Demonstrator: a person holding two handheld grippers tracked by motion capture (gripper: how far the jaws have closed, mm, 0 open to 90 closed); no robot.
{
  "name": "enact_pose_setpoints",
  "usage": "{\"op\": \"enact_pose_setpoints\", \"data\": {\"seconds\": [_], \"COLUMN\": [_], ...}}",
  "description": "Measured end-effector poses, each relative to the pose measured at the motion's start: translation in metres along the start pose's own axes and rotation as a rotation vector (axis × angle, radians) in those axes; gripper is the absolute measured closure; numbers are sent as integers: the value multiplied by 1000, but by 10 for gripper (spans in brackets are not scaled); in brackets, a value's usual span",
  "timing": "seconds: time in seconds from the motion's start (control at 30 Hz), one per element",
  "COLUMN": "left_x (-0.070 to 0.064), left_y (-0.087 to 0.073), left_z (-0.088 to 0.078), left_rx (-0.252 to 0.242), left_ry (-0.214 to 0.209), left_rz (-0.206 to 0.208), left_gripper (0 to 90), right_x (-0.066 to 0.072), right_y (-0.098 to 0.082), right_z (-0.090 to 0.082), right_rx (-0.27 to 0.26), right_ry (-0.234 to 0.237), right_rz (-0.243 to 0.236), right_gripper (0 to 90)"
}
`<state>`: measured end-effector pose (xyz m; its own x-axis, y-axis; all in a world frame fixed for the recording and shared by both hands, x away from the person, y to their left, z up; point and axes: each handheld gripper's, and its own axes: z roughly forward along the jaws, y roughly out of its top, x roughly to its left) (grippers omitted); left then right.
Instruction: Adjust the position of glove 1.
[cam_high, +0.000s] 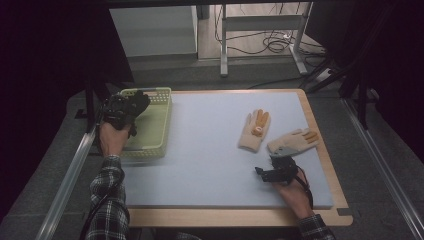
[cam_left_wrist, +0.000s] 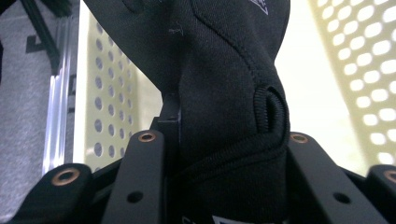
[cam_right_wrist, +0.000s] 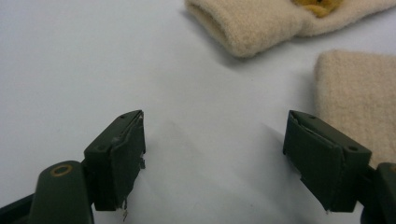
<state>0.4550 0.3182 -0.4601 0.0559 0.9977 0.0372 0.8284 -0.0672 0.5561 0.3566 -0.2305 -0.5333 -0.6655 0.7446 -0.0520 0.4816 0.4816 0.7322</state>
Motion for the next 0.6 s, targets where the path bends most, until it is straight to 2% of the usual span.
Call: {"op": "enact_pose_setpoints", "data": {"seconds": [0.27, 0.4, 0.43, 0.47, 0.5, 0.53, 0.57, 0.6], "left_x": [6, 9, 9, 9, 9, 9, 9, 10], "left_y": [-3, -3, -3, -2, -2, -2, -2, -2], "left_z": [24, 33, 35, 36, 37, 39, 39, 37], "left_rx": [93, 133, 142, 152, 161, 176, 175, 156], "left_ry": [46, 47, 45, 49, 52, 59, 63, 57], "left_rz": [18, 7, 9, 16, 18, 25, 32, 38], "left_gripper": [628, 599, 534, 534, 383, 383, 282, 237], "right_x": [0, 0, 0, 0, 0, 0, 0, 0], "right_y": [0, 0, 0, 0, 0, 0, 0, 0], "right_z": [0, 0, 0, 0, 0, 0, 0, 0], "right_rx": [0, -1, -1, -1, -1, -1, -1, -1], "right_ry": [0, 0, 0, 0, 0, 0, 0, 0], "right_rz": [0, 0, 1, 1, 1, 1, 1, 0], "right_gripper": [204, 205, 205, 205, 205, 205, 205, 205]}}
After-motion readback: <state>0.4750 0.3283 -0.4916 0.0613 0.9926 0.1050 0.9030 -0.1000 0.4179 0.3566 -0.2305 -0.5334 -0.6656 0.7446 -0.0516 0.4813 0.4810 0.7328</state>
